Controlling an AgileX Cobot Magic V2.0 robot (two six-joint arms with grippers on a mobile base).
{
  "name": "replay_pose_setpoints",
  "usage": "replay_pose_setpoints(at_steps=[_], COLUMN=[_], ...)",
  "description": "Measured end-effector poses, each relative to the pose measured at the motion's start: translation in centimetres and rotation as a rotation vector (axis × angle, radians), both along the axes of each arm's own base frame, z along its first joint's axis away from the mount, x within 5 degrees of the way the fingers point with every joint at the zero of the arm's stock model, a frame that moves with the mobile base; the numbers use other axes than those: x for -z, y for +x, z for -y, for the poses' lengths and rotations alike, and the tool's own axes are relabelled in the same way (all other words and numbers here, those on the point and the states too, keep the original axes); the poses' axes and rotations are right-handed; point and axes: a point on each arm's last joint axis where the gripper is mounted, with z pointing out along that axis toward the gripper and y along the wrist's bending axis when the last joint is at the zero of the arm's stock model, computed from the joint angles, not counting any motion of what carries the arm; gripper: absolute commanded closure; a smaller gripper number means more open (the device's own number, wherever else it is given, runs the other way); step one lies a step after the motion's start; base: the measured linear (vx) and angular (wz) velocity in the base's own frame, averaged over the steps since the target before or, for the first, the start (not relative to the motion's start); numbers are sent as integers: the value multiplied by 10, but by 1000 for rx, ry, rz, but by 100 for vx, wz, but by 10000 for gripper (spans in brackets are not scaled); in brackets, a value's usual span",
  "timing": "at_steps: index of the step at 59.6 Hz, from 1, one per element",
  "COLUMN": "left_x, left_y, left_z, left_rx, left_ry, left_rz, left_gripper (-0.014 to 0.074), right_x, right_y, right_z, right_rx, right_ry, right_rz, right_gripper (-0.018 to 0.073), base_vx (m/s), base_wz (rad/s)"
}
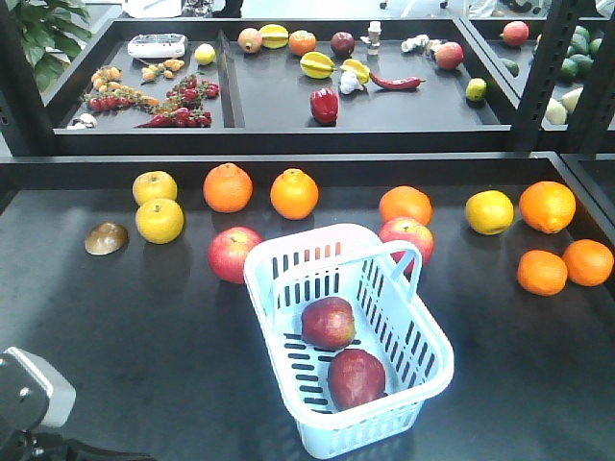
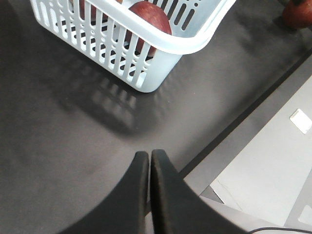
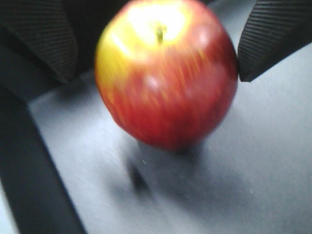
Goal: Pick three apples into basket with both arms
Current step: 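Reach the right gripper to a third red apple and grasp it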
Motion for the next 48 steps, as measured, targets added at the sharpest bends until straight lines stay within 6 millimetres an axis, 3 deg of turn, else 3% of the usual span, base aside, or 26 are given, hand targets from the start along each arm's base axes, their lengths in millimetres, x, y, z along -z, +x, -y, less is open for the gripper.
replay_pose_setpoints(at_steps=[16, 28, 34, 43, 48], left_x=[0, 0, 0, 0, 0], left_y=[0, 1, 1, 1, 1], left_z=[0, 0, 0, 0, 0], left_rx=[-1, -5, -6, -6, -6], left_ry=[1, 2, 2, 2, 2], left_rz=[2, 8, 9, 9, 9], left_gripper=[602, 602, 602, 602, 602], right_x=[9, 5, -5, -39, -62], right_y=[1, 5, 11, 25, 32], right_z=[0, 1, -1, -5, -9], right_rx=[-5, 1, 0, -22, -30], right_ry=[10, 35, 75, 129, 155], right_rz=[-12, -7, 30, 171, 277], right_gripper=[22, 258, 407, 572, 569], base_vx=[0, 0, 0, 0, 0], base_wz=[0, 0, 0, 0, 0])
